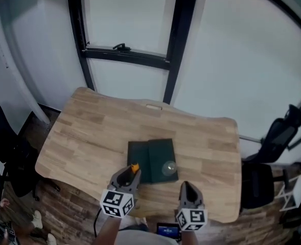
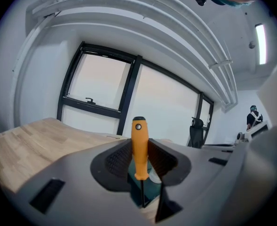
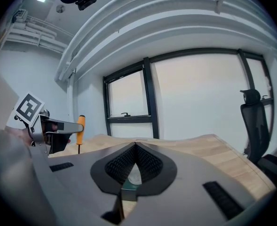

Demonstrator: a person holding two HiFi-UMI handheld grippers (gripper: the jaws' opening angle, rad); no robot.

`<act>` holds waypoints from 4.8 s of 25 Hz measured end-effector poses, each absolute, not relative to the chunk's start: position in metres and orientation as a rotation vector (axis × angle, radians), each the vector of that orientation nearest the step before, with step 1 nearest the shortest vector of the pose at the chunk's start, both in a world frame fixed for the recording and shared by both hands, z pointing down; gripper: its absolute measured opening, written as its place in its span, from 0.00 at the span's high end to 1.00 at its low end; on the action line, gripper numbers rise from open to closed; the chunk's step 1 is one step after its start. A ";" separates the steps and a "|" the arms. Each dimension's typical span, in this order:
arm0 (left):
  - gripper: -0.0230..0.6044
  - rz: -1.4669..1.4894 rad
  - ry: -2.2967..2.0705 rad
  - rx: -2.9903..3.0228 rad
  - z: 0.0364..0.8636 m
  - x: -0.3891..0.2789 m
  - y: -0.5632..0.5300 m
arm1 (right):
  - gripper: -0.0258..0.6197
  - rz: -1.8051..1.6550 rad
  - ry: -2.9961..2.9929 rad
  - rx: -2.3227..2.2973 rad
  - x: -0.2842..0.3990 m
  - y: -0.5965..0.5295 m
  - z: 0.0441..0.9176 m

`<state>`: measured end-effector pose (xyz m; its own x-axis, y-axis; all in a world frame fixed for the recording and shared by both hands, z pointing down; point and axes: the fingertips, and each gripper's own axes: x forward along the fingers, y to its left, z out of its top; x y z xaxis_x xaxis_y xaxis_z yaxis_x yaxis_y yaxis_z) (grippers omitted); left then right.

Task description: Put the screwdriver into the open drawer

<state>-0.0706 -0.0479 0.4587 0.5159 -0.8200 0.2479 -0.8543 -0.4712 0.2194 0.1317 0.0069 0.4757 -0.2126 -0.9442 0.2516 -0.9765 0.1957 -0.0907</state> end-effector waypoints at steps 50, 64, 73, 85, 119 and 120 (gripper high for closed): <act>0.79 0.215 -1.329 2.362 0.498 -0.063 -0.123 | 0.96 0.365 -2.294 1.810 0.131 -0.071 0.492; 0.79 0.276 -1.326 2.308 0.526 -0.062 -0.123 | 0.96 0.396 -2.280 1.797 0.136 -0.074 0.506; 0.79 0.318 -1.318 2.270 0.544 -0.061 -0.123 | 0.96 0.413 -2.258 1.792 0.142 -0.075 0.515; 0.79 0.365 -1.308 2.213 0.569 -0.062 -0.124 | 0.96 0.418 -2.242 1.758 0.144 -0.081 0.532; 0.79 0.470 -1.263 2.146 0.609 -0.048 -0.124 | 0.96 0.499 -2.197 1.711 0.154 -0.092 0.560; 0.79 0.472 -1.263 2.144 0.610 -0.048 -0.124 | 0.96 0.503 -2.196 1.709 0.154 -0.092 0.562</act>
